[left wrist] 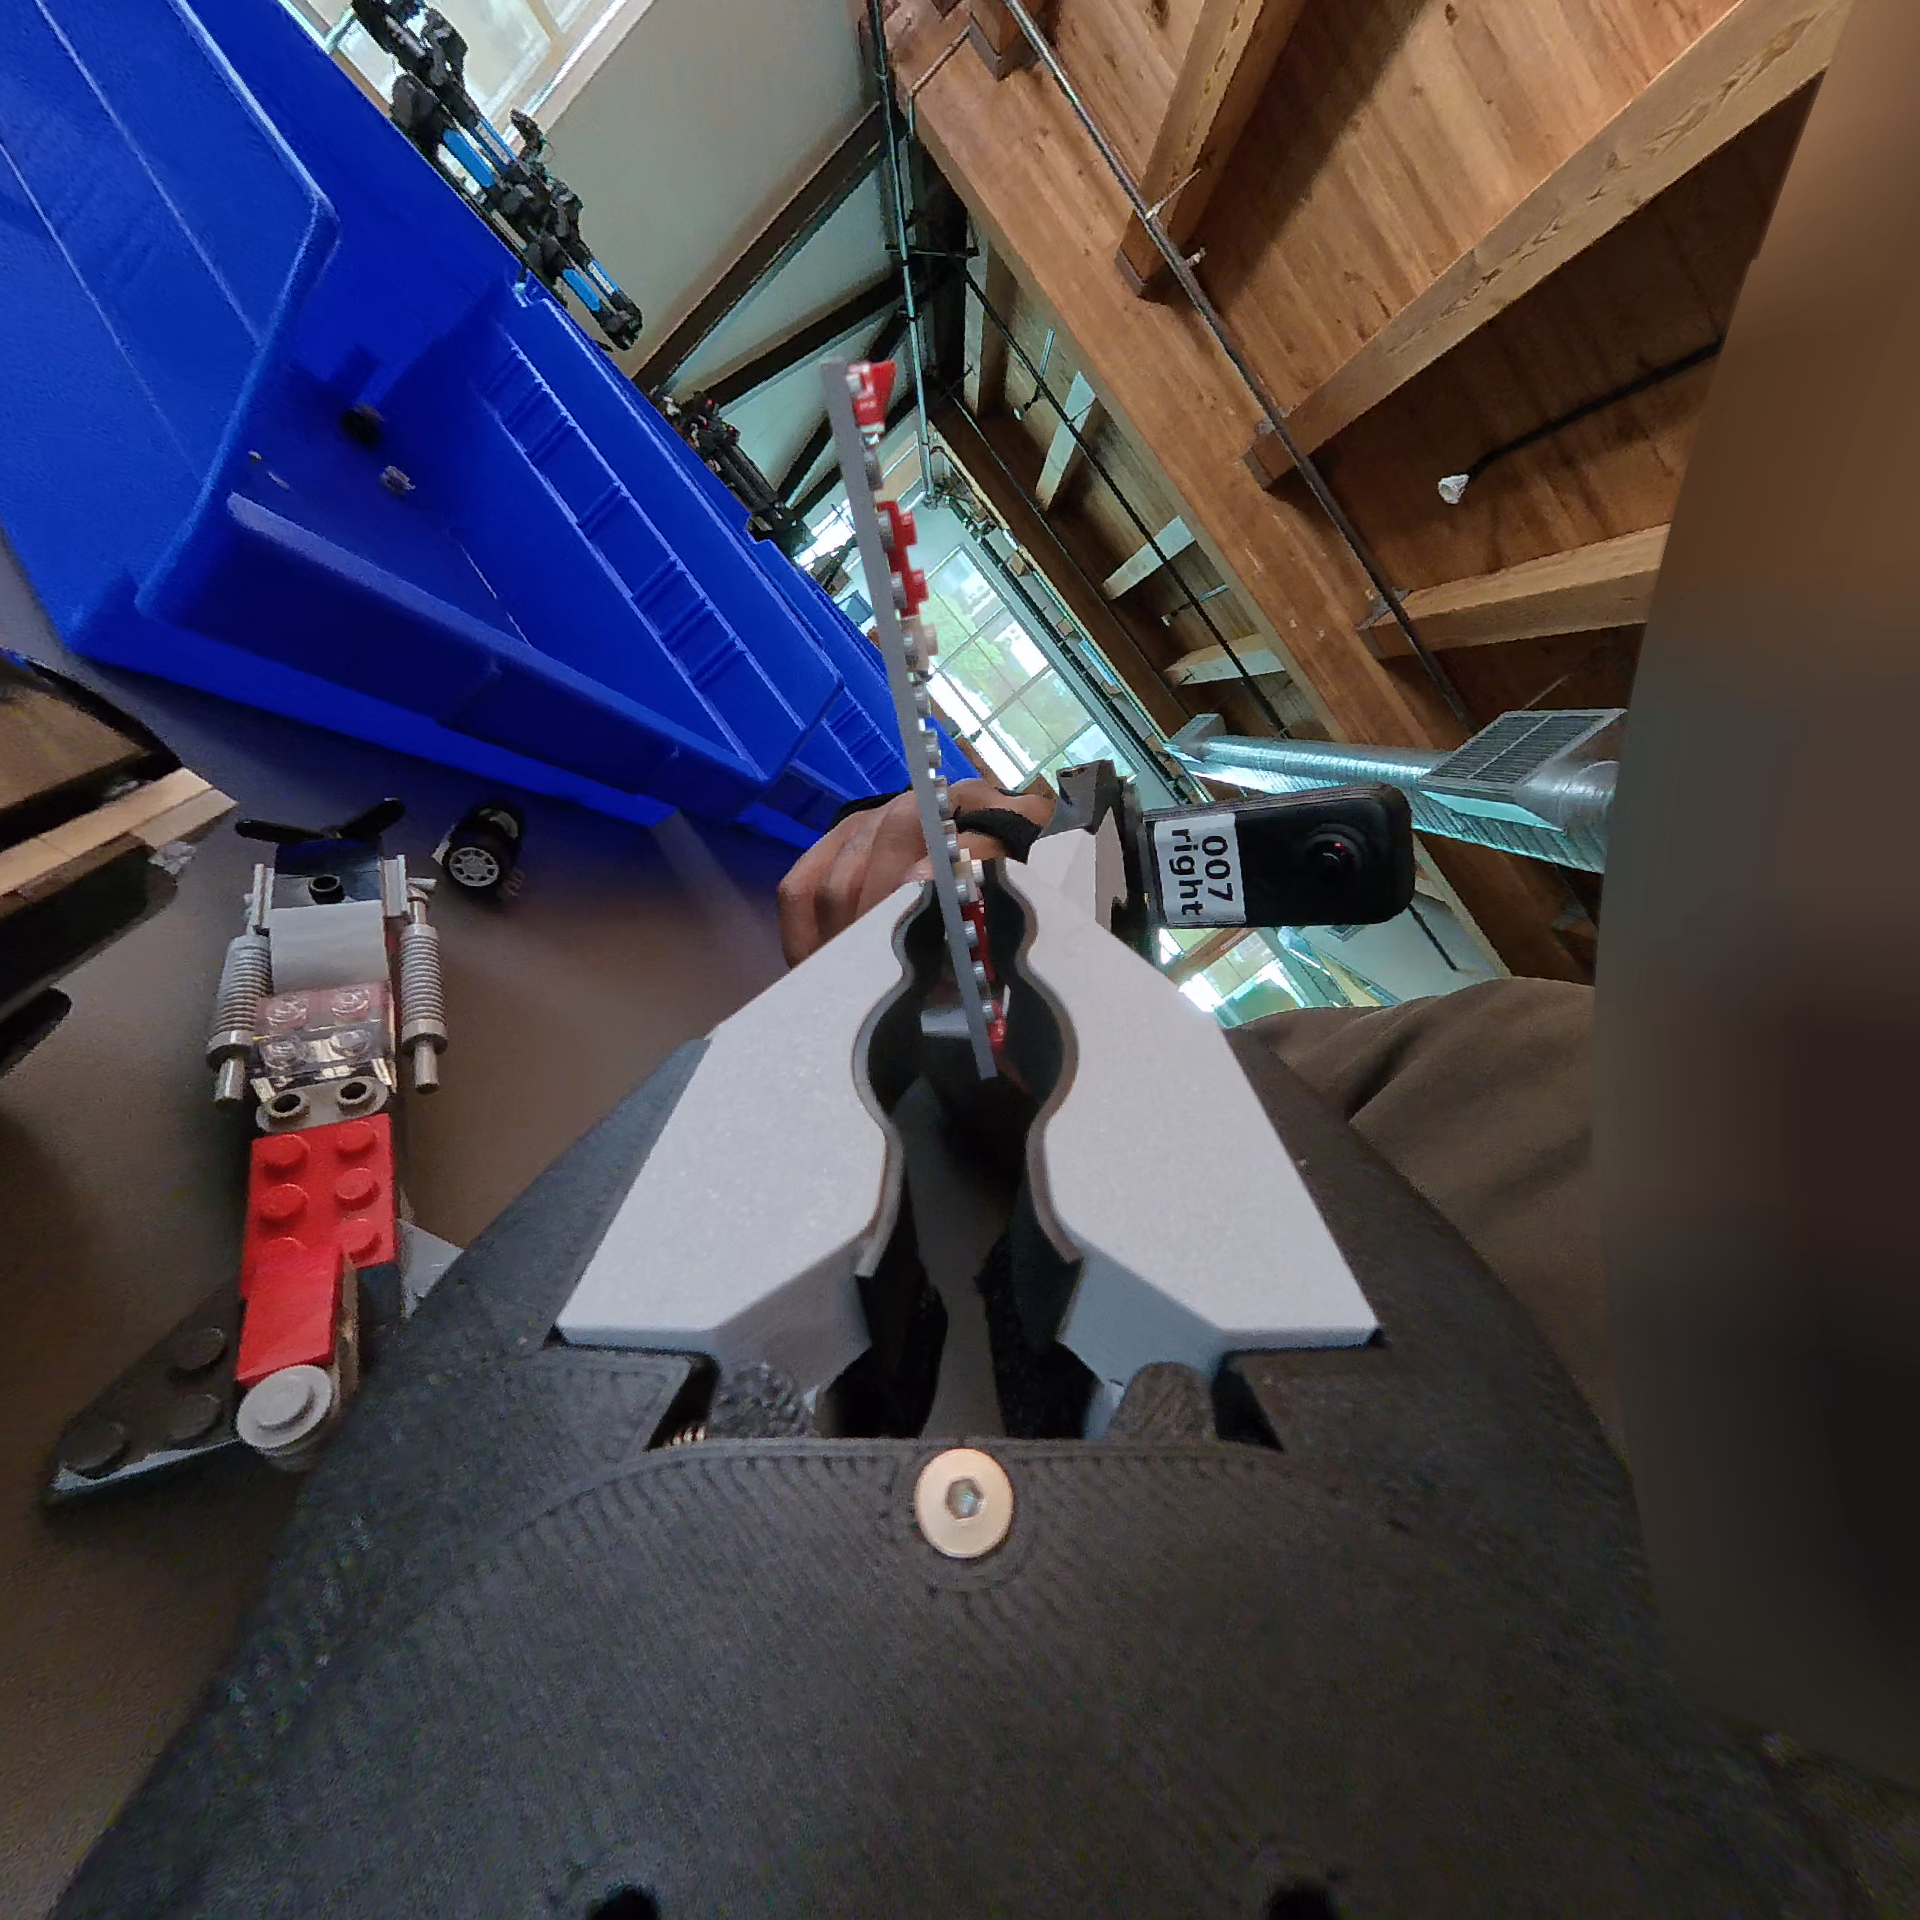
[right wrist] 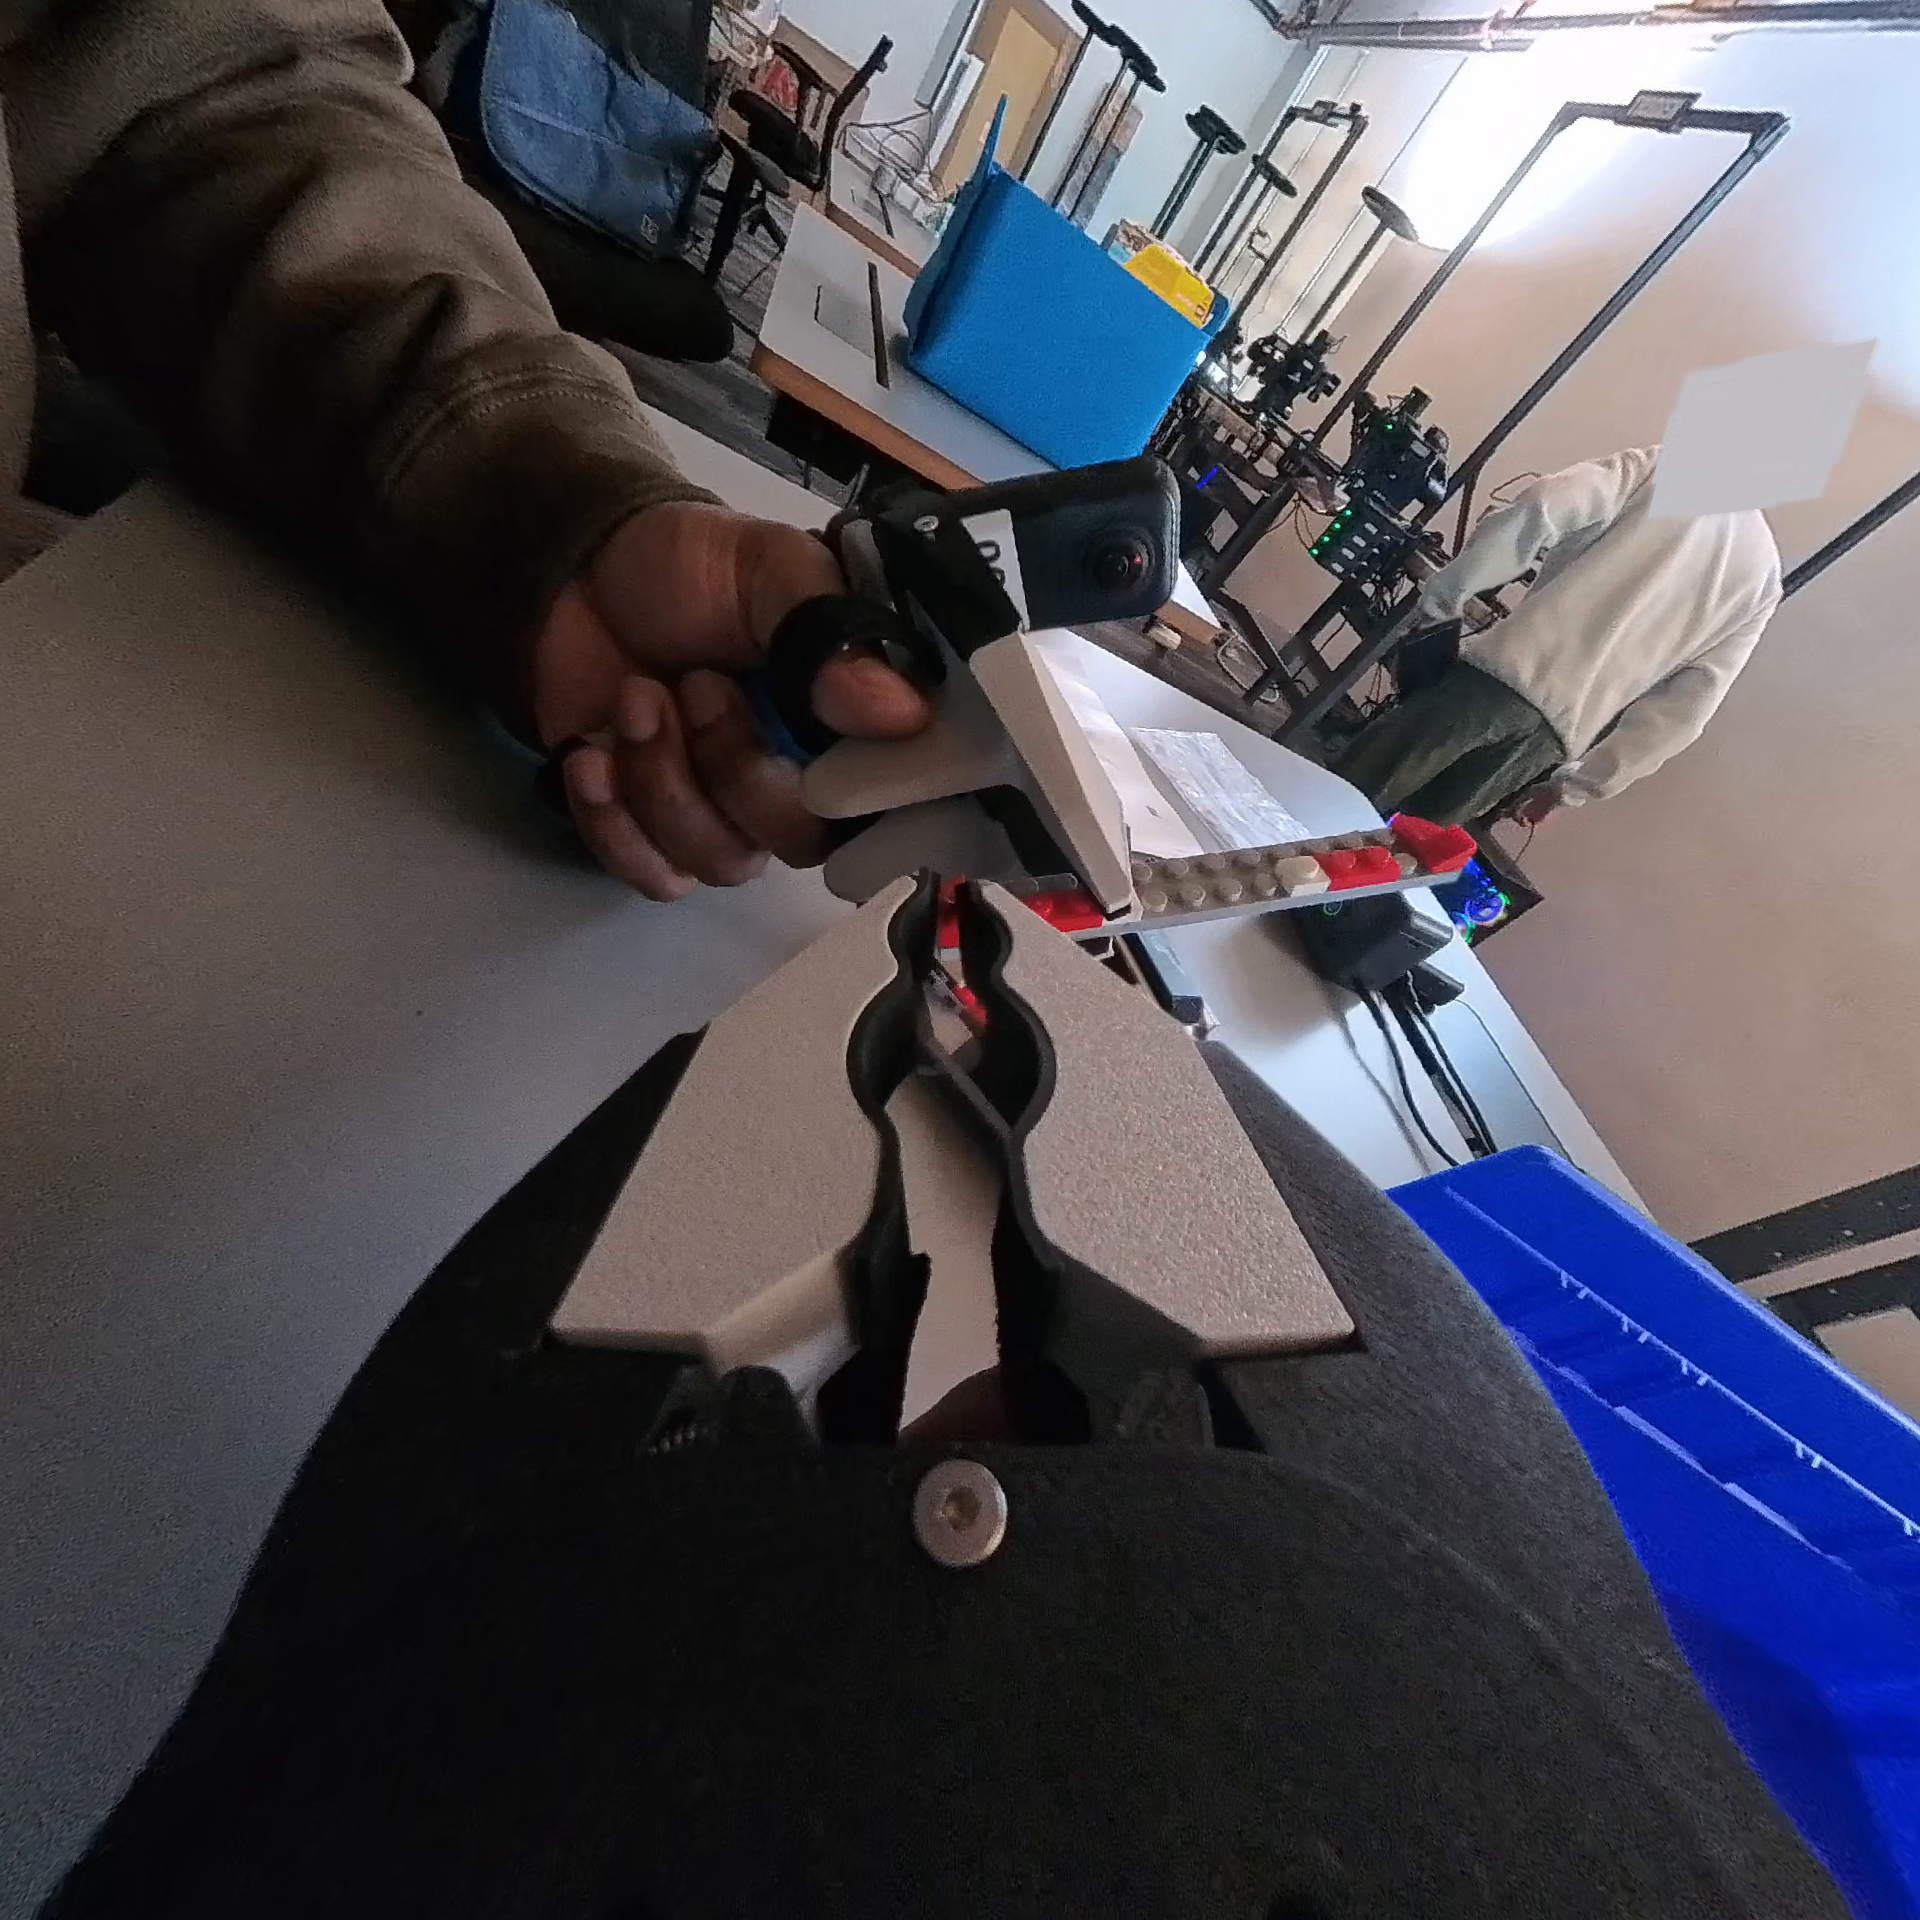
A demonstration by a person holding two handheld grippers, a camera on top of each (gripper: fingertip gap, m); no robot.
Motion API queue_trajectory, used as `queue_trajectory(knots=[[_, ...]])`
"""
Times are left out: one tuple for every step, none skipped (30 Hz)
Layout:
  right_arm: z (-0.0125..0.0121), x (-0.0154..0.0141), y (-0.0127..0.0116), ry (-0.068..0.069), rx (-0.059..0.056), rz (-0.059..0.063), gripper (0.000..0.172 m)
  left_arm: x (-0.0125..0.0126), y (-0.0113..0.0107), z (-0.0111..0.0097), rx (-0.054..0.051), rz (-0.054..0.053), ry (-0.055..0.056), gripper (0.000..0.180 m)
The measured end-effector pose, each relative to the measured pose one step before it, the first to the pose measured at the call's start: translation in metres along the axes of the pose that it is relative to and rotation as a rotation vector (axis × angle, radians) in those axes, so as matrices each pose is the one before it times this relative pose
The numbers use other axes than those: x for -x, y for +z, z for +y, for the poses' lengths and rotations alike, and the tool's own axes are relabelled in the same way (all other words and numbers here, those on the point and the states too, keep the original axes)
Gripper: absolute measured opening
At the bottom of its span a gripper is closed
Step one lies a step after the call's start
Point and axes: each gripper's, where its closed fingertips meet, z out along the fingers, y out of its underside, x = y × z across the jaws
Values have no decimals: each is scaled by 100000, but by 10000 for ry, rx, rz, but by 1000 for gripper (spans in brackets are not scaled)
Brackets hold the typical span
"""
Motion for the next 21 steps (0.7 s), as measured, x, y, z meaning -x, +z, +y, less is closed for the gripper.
queue_trajectory(knots=[[23,8,3,51,2,-21,2,52,-19,-17,-10,-65,64,9],[35,-45,4,66,3,12,0,59,-12,1,2,-85,106,9],[41,-97,-4,80,1,34,0,-20,-8,-19,-23,-68,145,9],[20,-114,-15,68,-13,47,0,18,-27,-99,-79,-104,151,9],[-41,-60,-34,18,-47,40,0,101,-85,-224,-151,-139,109,9],[-114,-10,-19,-14,-67,44,0,108,-156,-309,-194,-103,57,9],[-131,-30,10,8,-38,67,0,48,-179,-408,-225,-52,60,9],[-49,-147,54,49,17,132,0,-23,-191,-479,-269,-23,107,9],[8,-306,84,115,49,224,2,-44,-177,-463,-266,-53,184,9],[22,-426,109,232,44,293,7,-80,-145,-400,-223,-75,263,9],[25,-399,153,378,40,262,13,-45,-120,-300,-164,-127,324,9],[63,-247,208,470,67,149,21,-13,-84,-204,-110,-167,370,9],[114,-185,222,441,109,121,25,35,-46,-89,-31,-199,378,10],[126,-236,171,342,132,173,26,37,-19,5,17,-186,350,10],[150,-289,146,260,159,204,26,-26,8,43,43,-122,290,10],[210,-226,130,222,199,157,25,-84,24,35,34,-69,240,10],[261,-118,132,202,223,75,25,-131,26,39,25,-21,189,10],[186,11,80,174,160,-10,23,-70,10,18,11,-43,150,10],[86,61,31,147,88,-44,21,-57,-5,-12,-19,-41,145,10],[26,83,3,112,59,-53,21,-35,-11,-26,-13,-38,139,10],[-54,103,-26,66,15,-60,20,-21,0,-8,4,-51,141,10]])
